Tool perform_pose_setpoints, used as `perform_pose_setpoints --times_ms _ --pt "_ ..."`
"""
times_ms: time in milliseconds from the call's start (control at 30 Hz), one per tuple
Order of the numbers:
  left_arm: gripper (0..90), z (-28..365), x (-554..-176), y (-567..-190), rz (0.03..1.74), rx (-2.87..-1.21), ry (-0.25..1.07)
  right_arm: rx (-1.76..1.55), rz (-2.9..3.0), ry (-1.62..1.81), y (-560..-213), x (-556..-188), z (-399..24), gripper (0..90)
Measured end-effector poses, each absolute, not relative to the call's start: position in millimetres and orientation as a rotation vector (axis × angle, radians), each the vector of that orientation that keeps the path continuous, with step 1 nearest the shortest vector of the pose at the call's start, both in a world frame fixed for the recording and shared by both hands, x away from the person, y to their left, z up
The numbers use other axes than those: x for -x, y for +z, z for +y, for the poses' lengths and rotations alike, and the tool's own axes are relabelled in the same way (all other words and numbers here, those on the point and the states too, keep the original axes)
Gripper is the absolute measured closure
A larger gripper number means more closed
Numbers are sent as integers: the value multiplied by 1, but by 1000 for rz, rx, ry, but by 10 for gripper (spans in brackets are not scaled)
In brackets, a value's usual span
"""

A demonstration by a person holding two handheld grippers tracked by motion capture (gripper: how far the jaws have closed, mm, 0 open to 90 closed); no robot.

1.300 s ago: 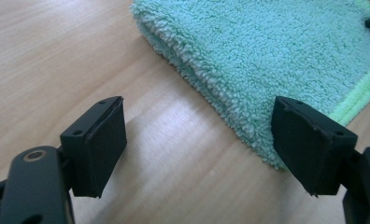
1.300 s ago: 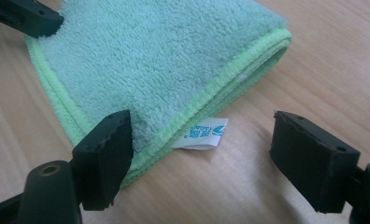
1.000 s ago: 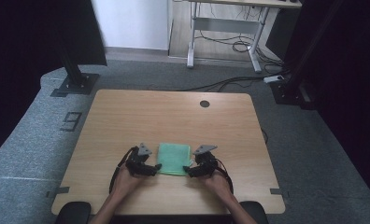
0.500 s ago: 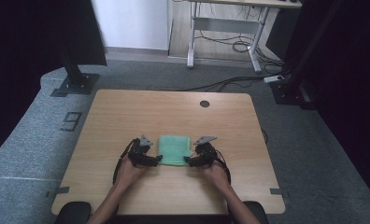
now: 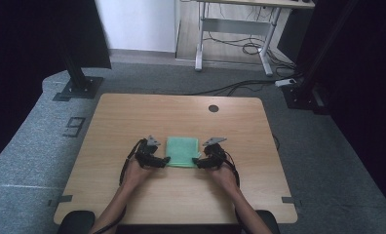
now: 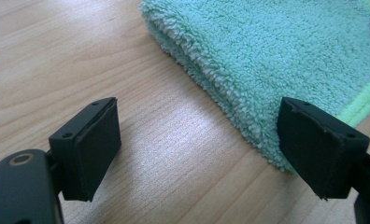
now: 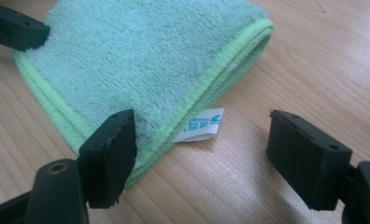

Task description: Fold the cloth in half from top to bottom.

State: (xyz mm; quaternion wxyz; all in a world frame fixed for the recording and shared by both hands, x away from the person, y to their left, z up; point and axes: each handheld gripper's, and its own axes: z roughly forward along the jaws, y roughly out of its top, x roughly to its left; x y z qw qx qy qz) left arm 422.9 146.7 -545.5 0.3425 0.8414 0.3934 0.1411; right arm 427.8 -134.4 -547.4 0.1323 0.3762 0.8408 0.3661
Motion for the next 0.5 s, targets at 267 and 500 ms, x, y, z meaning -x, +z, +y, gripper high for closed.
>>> perform_pose_setpoints --times_ms 267,500 --pt "137 149 -424 -547 1000 -2177 338 -1128 2449 1049 -545 -428 -133 246" --pt "94 147 -420 -537 962 -2204 348 -1068 2458 1070 -536 -423 -133 210"
